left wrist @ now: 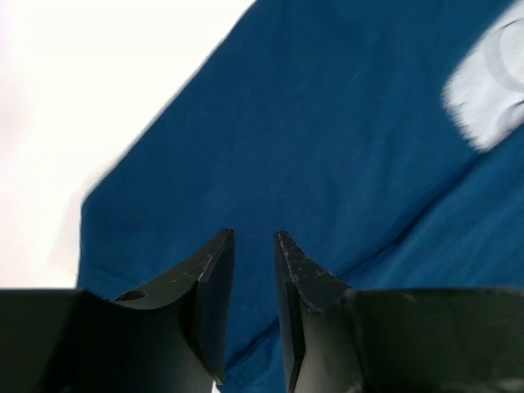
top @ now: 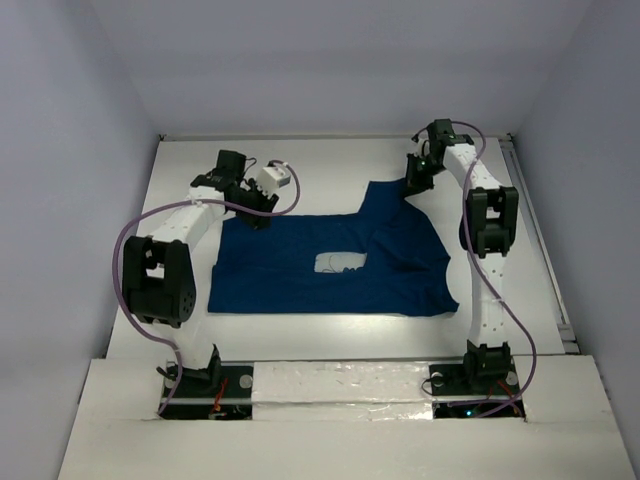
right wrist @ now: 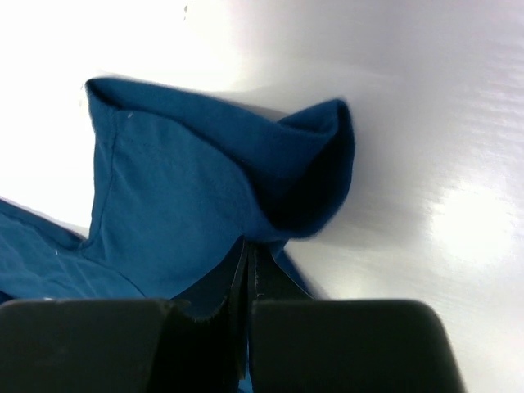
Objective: Fold and stack the t-shirts
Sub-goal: Grap the side of the flattened tshirt furthest away from the robot with both arms
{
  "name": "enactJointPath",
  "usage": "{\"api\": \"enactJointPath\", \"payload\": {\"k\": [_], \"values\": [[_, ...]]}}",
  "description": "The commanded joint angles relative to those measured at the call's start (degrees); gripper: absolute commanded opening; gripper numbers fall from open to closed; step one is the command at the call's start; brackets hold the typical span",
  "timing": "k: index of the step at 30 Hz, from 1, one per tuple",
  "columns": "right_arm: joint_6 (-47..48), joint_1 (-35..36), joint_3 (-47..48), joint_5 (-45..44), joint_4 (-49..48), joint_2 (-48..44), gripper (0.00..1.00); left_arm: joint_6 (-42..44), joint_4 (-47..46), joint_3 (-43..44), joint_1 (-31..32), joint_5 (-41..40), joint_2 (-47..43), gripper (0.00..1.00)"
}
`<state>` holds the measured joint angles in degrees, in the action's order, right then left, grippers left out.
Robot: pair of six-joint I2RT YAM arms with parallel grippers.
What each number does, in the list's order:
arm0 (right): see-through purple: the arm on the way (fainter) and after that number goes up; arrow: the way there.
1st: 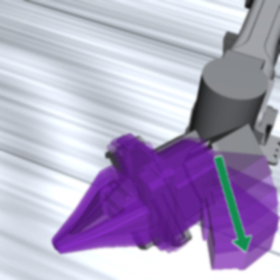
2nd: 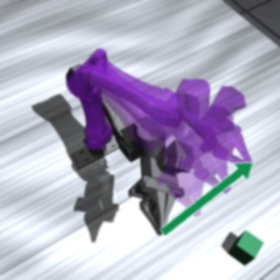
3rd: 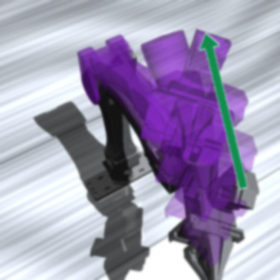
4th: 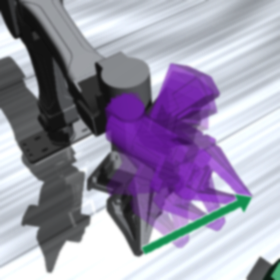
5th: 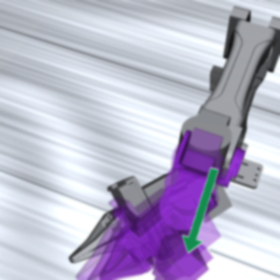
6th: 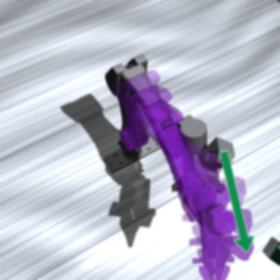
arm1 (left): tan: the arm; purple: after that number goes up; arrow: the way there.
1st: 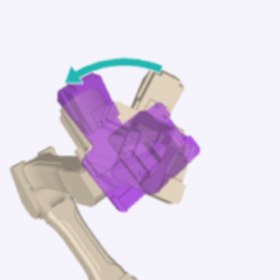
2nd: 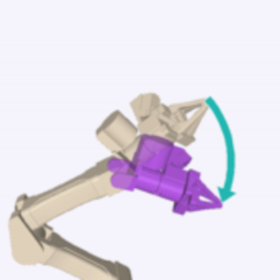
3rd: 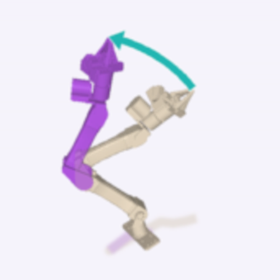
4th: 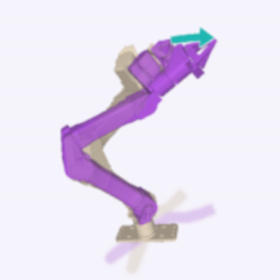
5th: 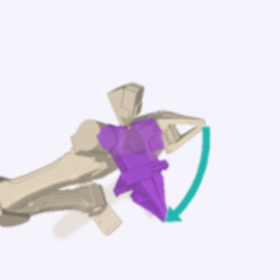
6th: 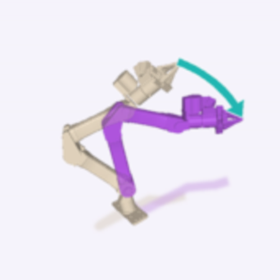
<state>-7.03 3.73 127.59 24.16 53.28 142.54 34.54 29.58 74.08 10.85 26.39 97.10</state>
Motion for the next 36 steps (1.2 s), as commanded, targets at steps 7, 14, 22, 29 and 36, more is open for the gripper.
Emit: {"api": "enactJointPath", "payload": {"k": [7,14,22,29,36], "values": [[5.09,0.05,-7.09,-0.79,-3.71,-10.09,0.0,-0.88,-11.11,-5.79,-3.03,-17.84,2.83,0.27],[6.23,0.05,-8.5,1.94,-3.09,-10.09,0.0,-0.97,-16.66,-4.74,-3.56,-25.86,7.14,0.3],[6.32,0.05,-9.29,2.82,-2.83,-9.39,0.0,-1.06,-15.61,0.44,-4.61,-24.64,10.92,0.31],[7.99,0.58,-9.55,3.26,-2.92,-9.04,0.0,-0.09,-12.98,6.14,-5.84,-20.43,12.76,0.33],[8.61,0.58,-9.2,3.0,-2.04,-9.12,0.0,3.32,0.11,14.59,-8.21,-8.12,17.77,0.33]]}}
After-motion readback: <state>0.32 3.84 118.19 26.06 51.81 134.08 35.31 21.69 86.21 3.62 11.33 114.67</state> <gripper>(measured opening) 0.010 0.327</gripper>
